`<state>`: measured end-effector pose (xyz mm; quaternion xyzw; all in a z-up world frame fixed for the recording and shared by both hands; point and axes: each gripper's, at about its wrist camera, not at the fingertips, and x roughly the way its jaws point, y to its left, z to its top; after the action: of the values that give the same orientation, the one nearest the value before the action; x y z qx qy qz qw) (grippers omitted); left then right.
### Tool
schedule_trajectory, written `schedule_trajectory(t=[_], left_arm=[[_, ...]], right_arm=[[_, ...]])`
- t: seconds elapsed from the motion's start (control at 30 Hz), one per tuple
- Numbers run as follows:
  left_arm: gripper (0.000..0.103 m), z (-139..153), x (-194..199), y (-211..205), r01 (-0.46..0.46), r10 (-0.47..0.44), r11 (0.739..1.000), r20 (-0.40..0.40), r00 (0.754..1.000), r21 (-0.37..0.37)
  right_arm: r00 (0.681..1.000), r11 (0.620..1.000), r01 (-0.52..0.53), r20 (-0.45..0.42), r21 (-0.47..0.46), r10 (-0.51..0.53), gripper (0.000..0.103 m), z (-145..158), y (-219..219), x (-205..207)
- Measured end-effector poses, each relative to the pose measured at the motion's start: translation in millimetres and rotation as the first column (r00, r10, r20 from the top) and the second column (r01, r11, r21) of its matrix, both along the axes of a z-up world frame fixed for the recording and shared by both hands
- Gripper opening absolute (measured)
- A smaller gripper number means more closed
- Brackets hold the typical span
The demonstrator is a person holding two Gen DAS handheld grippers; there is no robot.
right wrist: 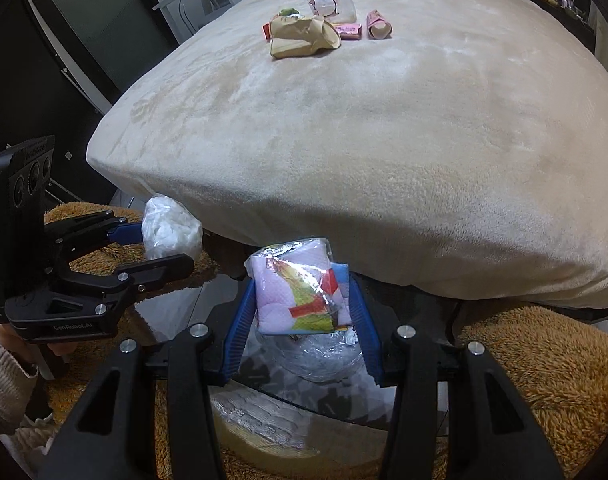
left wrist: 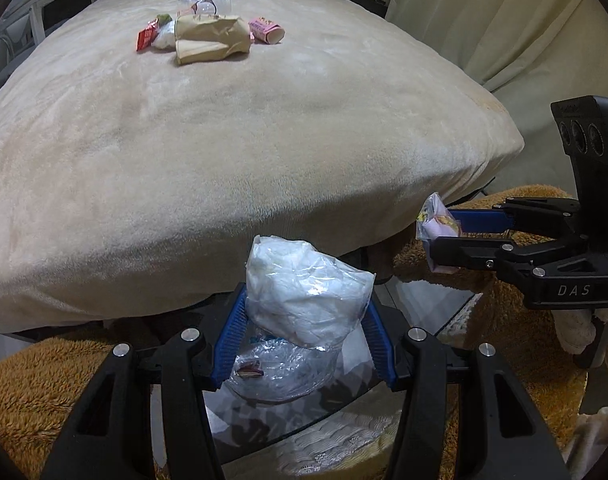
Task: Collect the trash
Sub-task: 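Carry the white bag and pink wrapper down toward the clear bowl with both tools, then open the left tool over the bowl while the right tool releases the pink wrapper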
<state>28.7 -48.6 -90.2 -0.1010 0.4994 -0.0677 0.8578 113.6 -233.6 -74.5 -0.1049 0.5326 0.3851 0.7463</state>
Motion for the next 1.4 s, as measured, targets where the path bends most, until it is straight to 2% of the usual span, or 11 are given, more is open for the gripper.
schedule_trajectory(t=[0.1, 0.57, 1.07, 1.4], left_arm=[[0.053, -11, 2, -1, 0.004, -0.003, 1.000, -0.021, 1.000, 0.014], [0.053, -62, 10, 1, -0.007, 0.004, 1.000, -0.166, 0.986, -0.020], [0.053, -109, 23, 7, -0.021, -0.006, 0.997, -0.347, 0.938, -0.073], [0.053, -127, 28, 3, -0.017, -0.029, 0.994, -0.397, 0.917, -0.111]], right_arm=[[1.000, 1.000, 0.000, -0.023, -0.021, -0.001, 0.048, -10, 3, 3], [0.991, 0.994, -0.003, -0.137, -0.107, -0.012, 0.048, -56, 15, 15], [0.962, 0.980, -0.012, -0.268, -0.199, -0.043, 0.048, -98, 30, 27], [0.944, 0.971, -0.015, -0.325, -0.238, -0.065, 0.048, -119, 32, 29]])
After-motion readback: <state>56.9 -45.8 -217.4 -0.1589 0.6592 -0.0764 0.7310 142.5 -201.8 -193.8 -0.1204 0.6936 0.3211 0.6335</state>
